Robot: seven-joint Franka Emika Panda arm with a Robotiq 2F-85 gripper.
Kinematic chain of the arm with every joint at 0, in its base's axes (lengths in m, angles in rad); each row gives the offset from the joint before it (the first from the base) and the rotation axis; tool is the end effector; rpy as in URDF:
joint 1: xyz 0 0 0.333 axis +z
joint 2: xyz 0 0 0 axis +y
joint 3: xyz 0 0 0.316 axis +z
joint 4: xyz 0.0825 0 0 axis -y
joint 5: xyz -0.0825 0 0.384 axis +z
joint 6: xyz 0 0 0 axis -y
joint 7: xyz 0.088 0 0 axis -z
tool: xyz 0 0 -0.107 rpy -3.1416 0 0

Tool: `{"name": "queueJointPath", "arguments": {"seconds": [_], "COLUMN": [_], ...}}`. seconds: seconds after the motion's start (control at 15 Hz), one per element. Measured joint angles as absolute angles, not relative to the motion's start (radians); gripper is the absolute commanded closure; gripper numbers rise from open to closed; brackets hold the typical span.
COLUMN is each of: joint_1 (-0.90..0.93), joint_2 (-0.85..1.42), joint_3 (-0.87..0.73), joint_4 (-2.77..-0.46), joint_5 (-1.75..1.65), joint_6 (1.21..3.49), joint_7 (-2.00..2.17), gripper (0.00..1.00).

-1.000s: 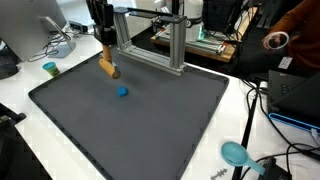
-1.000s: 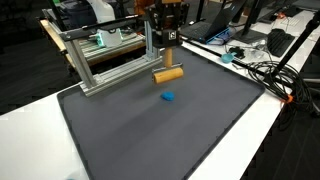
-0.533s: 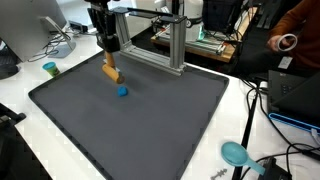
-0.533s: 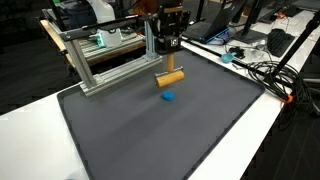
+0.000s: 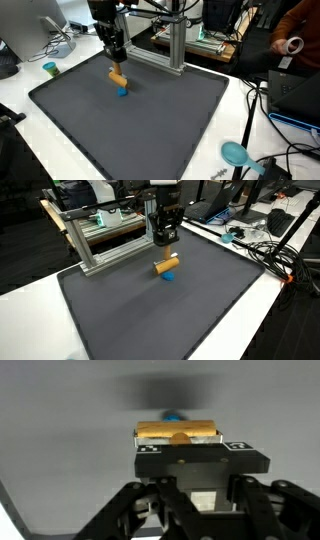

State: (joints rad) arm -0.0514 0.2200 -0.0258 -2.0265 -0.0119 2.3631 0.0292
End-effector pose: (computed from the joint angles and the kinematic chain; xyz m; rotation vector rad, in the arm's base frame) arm 0.5988 -0.0460 0.3516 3.1154 -0.1519 0.1815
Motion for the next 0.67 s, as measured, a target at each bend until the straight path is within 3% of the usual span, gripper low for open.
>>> {"name": "queueJointPath", "arguments": {"seconds": [0.6, 0.67], "joint_1": [-0.037, -0.034], "joint_2": [0.277, 0.281], "joint_3": [-0.021, -0.021], "joint_4": [-2.026, -2.025], "joint_5": [-0.068, -0.079], "joint_6": [2.368, 2.371], "joint_7": [-0.087, -0.089], "gripper": [0.77, 0.52]}}
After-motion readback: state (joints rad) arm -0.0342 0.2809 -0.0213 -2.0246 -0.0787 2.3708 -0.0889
